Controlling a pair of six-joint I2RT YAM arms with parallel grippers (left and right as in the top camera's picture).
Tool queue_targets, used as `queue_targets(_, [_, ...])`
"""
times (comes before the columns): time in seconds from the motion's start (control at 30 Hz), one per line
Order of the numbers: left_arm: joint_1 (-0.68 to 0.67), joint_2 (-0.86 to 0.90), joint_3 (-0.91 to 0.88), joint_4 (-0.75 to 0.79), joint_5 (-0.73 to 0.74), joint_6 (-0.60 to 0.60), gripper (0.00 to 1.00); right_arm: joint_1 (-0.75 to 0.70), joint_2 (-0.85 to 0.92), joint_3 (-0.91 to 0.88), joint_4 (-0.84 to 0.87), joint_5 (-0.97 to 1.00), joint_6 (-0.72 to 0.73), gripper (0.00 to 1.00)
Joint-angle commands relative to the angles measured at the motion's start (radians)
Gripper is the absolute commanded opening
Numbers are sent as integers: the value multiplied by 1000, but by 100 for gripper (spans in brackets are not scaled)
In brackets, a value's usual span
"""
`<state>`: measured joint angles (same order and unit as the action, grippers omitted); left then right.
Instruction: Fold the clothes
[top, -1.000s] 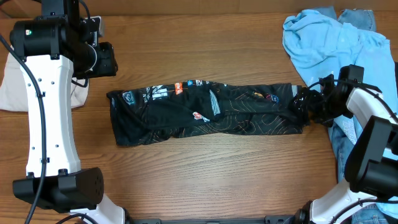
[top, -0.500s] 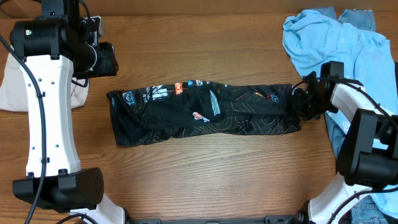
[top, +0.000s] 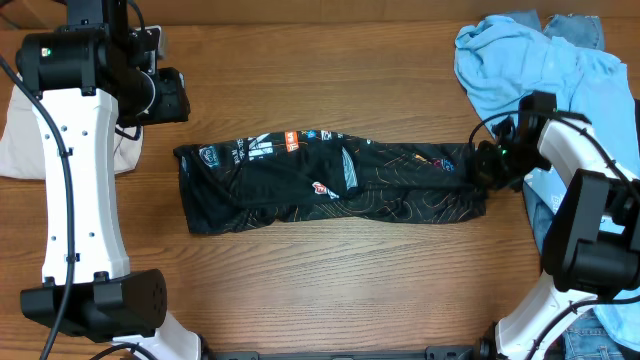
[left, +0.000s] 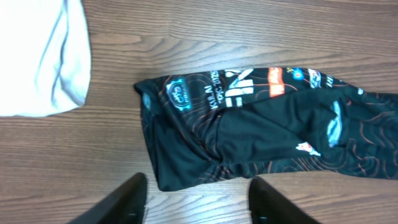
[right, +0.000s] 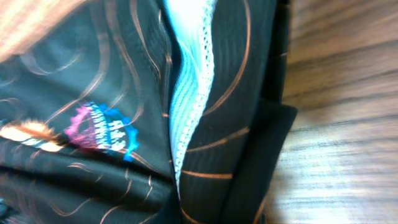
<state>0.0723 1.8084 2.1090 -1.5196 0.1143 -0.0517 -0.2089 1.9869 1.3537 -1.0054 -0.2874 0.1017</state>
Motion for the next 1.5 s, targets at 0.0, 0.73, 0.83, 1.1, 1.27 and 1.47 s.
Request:
queue_targets(0.0, [8,-10,5,2,-37,-9,58,32,-55,115,-41,48,3,4])
queue_targets(0.73, [8,-9,5,-11,-47,-9,61,579,-65,257,-80,156,196,4])
queue_targets(0.83, [8,-10,5,-14,-41,-9,61,641,-40,256,-29,154,211,4])
queue_targets(1.1, [8,-9,5,-19,-13,-8,64,758,47,256,72,154,214,4])
queue_targets(1.27, [8,-10,5,-20,-13,-8,64,789,90,256,85,152,214,7])
queue_targets(1.47, [8,-10,5,-20,-13,-8,64,798,95,256,140,143,213,17])
